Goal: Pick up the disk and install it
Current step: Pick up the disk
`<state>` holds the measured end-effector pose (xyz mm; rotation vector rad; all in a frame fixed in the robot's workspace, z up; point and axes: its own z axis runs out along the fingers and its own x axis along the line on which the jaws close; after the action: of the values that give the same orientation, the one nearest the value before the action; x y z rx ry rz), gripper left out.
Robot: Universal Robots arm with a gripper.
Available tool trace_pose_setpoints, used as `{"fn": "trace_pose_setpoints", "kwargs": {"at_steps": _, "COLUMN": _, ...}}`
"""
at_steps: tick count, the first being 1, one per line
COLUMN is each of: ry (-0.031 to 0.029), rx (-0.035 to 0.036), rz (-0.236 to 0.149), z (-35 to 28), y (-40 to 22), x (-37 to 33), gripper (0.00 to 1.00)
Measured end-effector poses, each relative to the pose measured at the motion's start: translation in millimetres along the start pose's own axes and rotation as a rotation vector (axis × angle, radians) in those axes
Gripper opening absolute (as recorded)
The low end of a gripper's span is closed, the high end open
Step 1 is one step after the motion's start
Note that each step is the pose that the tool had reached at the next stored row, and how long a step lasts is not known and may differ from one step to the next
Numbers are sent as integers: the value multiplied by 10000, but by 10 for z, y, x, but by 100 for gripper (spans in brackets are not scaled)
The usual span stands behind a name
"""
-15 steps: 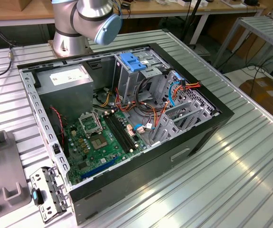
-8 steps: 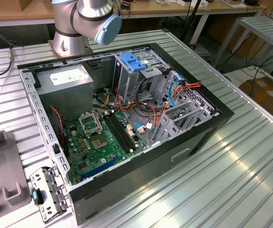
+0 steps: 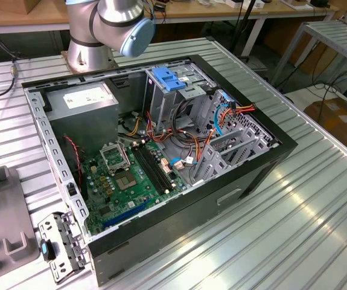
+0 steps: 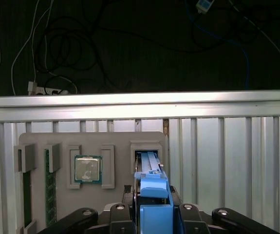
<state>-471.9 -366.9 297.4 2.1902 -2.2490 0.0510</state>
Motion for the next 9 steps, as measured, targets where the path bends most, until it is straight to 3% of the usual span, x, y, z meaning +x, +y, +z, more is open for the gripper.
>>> {"fn": "trace_pose_setpoints", "kwargs": {"at_steps": 5, "ry": -1, "rx": 2, "rz": 0, "z": -7, "y": 0, "x": 0, "gripper": 37}}
{"fn": "trace_pose_setpoints", "kwargs": {"at_steps": 9, "ry": 0, "rx": 3, "rz": 0, "z": -55, "y": -1, "x": 1, "gripper": 37}}
